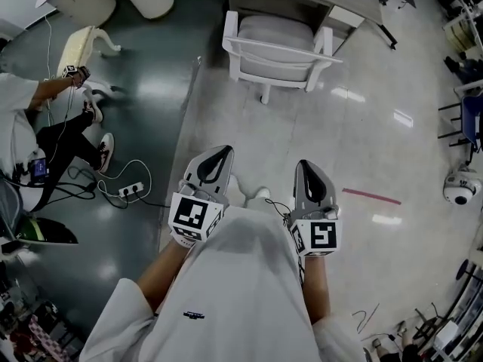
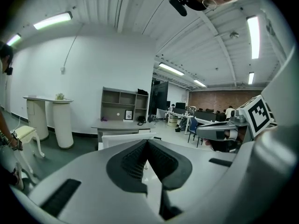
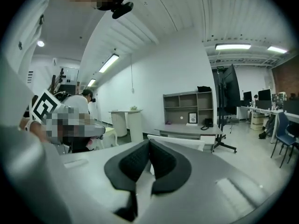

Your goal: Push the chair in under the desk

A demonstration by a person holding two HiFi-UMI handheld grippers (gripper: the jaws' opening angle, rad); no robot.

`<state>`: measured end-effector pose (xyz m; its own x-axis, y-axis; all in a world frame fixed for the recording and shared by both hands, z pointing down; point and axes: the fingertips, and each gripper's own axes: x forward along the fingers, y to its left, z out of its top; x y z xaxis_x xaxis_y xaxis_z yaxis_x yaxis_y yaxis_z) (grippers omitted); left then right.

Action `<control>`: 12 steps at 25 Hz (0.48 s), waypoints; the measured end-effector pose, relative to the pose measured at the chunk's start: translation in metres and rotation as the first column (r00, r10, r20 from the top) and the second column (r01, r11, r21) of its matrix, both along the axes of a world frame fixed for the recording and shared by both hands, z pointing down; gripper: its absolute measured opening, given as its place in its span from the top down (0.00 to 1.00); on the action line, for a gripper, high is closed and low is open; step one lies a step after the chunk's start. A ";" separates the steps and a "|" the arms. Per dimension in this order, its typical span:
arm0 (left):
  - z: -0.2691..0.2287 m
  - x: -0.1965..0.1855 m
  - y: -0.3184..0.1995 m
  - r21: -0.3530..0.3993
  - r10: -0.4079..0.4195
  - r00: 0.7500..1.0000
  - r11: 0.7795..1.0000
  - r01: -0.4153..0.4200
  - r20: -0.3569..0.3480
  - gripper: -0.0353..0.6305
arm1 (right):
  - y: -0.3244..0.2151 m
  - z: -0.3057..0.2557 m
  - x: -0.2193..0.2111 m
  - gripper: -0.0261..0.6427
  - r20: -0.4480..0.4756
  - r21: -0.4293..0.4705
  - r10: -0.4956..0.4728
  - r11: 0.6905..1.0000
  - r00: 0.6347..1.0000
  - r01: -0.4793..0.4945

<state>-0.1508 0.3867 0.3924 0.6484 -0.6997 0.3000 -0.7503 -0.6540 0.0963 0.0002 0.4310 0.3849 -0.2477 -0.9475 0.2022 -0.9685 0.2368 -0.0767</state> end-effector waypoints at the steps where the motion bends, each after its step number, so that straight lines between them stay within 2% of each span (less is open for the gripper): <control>1: -0.001 0.003 0.002 0.005 -0.003 1.000 1.000 0.003 0.001 0.94 | 0.003 -0.001 0.005 0.94 0.010 0.010 0.004 1.000 1.000 -0.004; 6: -0.015 0.031 0.023 0.030 0.004 1.000 1.000 -0.004 -0.007 0.94 | 0.025 -0.010 0.036 0.94 0.027 0.043 0.030 0.999 0.999 -0.031; 12: -0.020 0.052 0.028 0.046 -0.024 0.999 0.999 0.026 -0.030 0.94 | 0.022 -0.012 0.060 0.94 0.045 0.071 0.030 0.997 0.999 -0.033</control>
<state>-0.0986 0.4148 0.3724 0.6386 -0.7284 0.2484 -0.7638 -0.6394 0.0883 0.0604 0.4532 0.3730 -0.2249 -0.9666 0.1228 -0.9716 0.2130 -0.1033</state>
